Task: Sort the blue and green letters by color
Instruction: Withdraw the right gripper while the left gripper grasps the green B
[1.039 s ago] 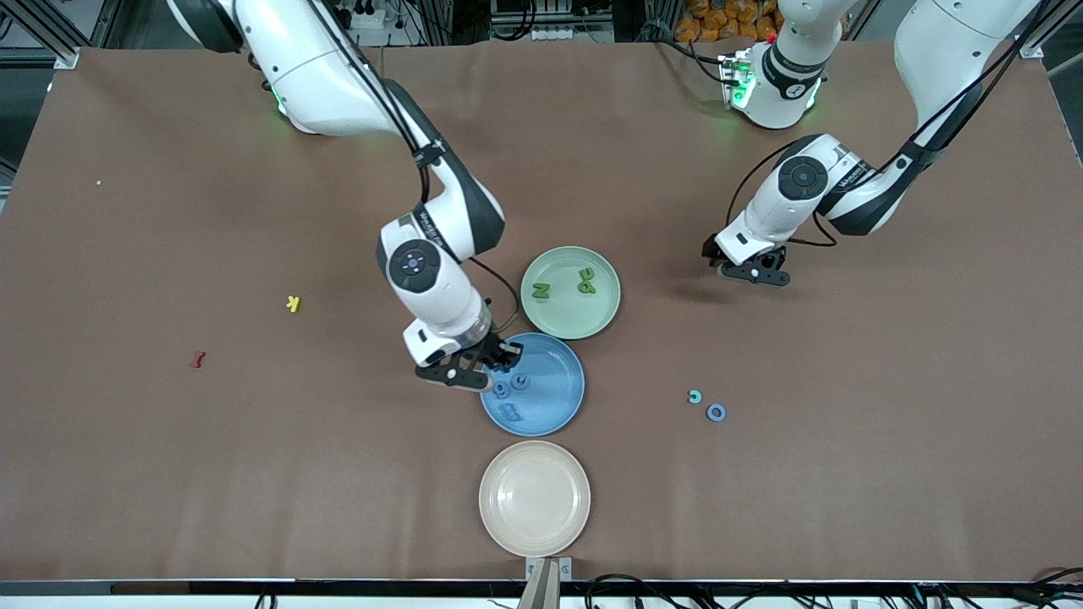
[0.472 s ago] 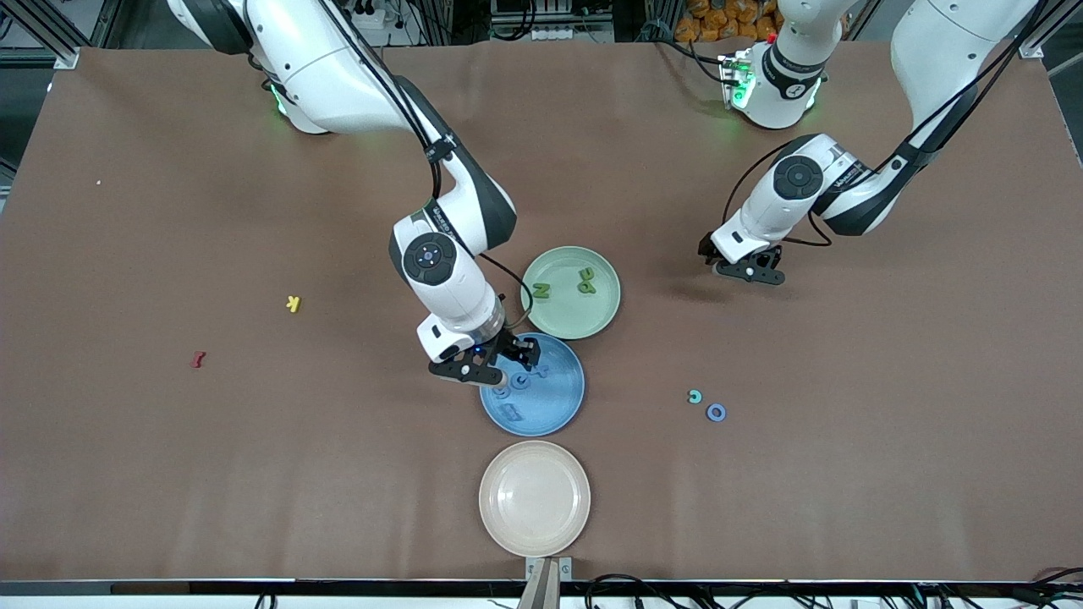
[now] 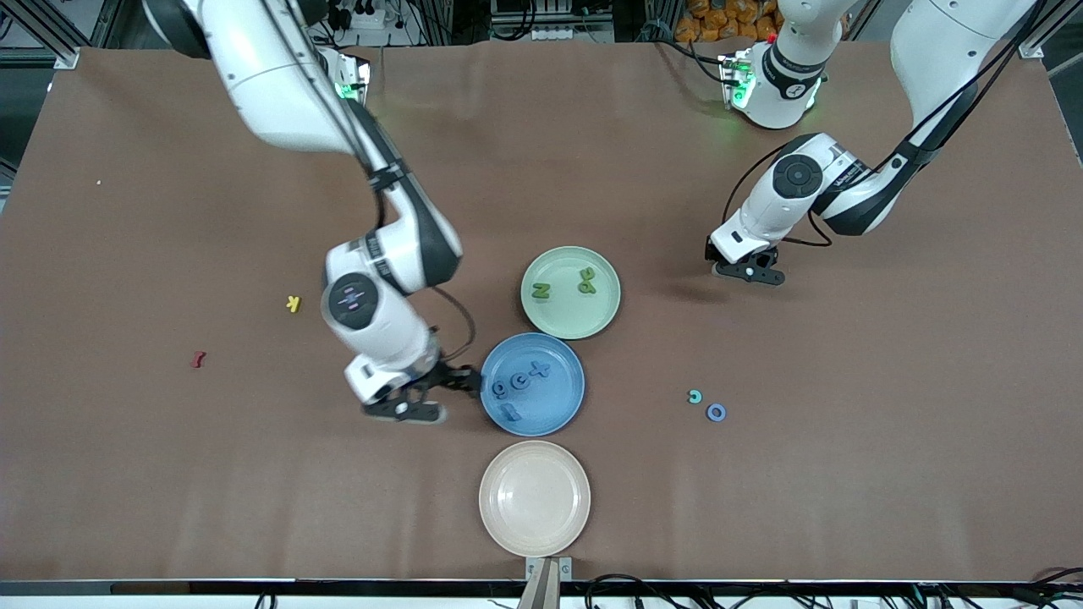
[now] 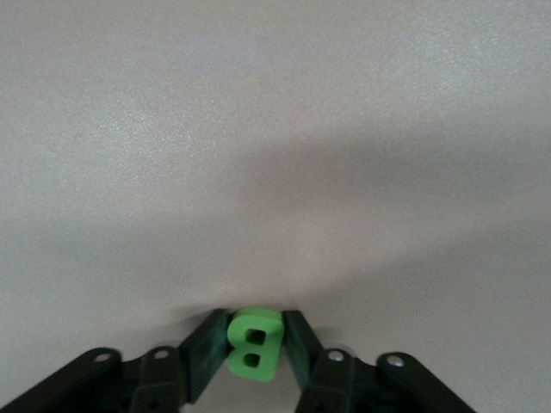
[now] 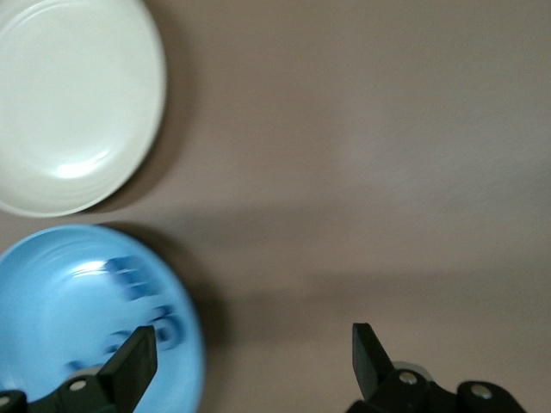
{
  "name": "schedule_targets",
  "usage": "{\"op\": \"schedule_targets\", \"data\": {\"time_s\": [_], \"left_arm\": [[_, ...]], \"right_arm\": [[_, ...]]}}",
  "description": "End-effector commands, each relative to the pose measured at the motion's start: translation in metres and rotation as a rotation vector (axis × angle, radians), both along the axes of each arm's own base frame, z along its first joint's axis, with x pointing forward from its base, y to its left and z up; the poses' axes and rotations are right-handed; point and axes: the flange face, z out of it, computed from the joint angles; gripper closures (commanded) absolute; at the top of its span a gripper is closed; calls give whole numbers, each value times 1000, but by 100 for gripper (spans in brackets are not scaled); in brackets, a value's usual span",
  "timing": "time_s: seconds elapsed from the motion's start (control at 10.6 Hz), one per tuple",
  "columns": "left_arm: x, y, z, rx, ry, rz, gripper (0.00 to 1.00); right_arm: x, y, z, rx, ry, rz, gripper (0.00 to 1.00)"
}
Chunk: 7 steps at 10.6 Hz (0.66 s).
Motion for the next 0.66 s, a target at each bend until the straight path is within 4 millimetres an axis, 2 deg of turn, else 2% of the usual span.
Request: {"op": "schedule_targets", "data": {"time_s": [0.0,0.28,0.47,0.57], "left_arm": [[-2,2,-4,16,11,-11,100],[5,2,3,17,-10,0,100],[13,-9,13,7,-40,26,100],[18,-16,20,-3,-56,45,100]], "right_arm": [[31,-94,29,-34,3,28,0],[54,-185,39,-63,-6,67,0],[61,-252,46,-90,-14,91,0],[62,-276,47,-95,-9,89,0]]}}
